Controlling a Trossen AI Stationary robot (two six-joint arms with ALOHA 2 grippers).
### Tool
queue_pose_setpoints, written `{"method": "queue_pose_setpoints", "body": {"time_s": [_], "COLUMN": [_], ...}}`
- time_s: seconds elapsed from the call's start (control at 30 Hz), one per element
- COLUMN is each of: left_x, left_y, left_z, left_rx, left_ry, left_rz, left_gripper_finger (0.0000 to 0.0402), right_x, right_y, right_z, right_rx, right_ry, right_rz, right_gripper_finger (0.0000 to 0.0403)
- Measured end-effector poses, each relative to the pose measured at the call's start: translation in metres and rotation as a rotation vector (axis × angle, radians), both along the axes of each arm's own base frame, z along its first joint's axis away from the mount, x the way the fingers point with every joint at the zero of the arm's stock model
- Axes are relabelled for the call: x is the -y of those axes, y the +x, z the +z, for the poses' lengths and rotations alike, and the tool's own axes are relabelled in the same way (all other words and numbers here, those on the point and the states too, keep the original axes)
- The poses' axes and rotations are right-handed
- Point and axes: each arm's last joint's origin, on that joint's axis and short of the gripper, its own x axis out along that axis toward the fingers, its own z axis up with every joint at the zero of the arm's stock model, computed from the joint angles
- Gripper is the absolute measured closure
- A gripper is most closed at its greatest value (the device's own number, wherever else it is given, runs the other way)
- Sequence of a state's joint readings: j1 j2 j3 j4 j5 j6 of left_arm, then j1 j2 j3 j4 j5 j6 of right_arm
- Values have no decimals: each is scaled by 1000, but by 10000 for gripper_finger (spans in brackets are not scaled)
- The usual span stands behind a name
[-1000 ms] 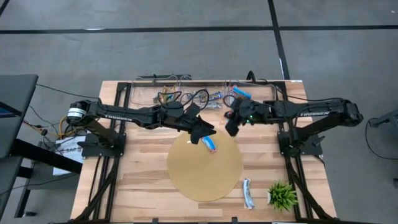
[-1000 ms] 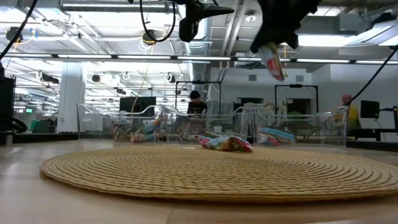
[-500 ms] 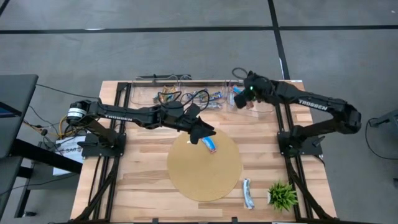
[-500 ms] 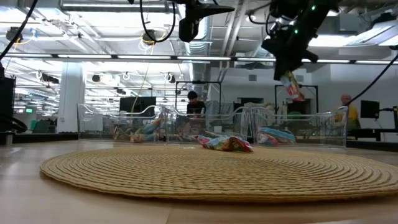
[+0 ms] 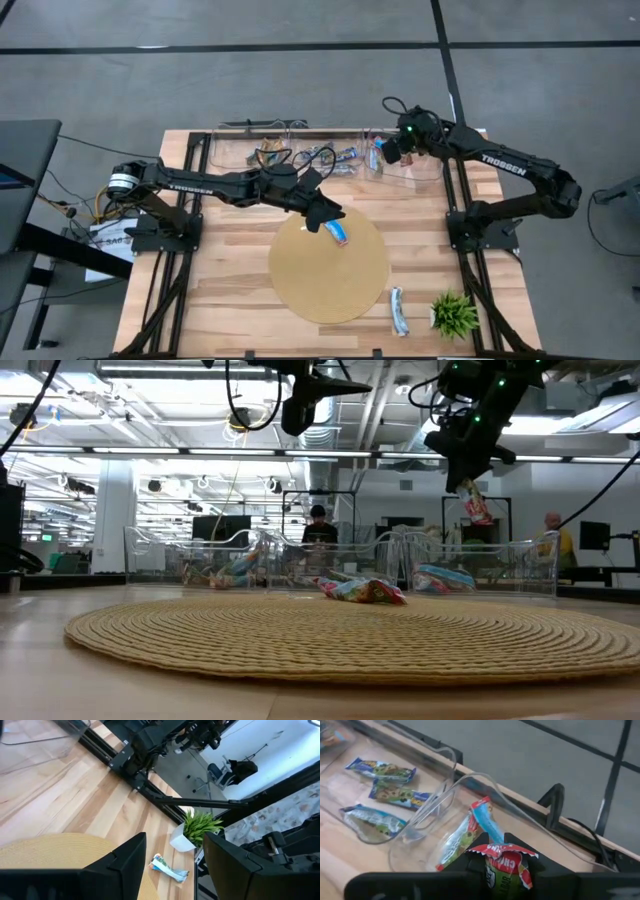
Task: Pick and place Granola Bars by type
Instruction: Put the red granola bar into the top right transparent bin
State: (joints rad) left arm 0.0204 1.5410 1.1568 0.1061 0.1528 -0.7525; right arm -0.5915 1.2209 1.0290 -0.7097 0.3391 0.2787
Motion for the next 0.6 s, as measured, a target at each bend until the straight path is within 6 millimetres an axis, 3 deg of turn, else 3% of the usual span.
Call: {"method": "queue_pose_setpoints", "body": {"time_s": [0.17,0.47,0.6], "left_x": [0,0,0], "left_y": [0,0,0], "left_z": [0,0,-1], "left_rx": [-2,-2,-12], "left_ry": [0,5,24], "left_rz": [0,-1,-6], "left_gripper_finger": [213,213,213], "right_x": [0,-2,-3], "right_y": [0,-1,-3], "right_z": [0,-2,-3], "right_rx": [6,-7,-30], "right_ry": [12,32,46], "right_rz": [14,16,15], "right_gripper_finger": [330,211,177]}}
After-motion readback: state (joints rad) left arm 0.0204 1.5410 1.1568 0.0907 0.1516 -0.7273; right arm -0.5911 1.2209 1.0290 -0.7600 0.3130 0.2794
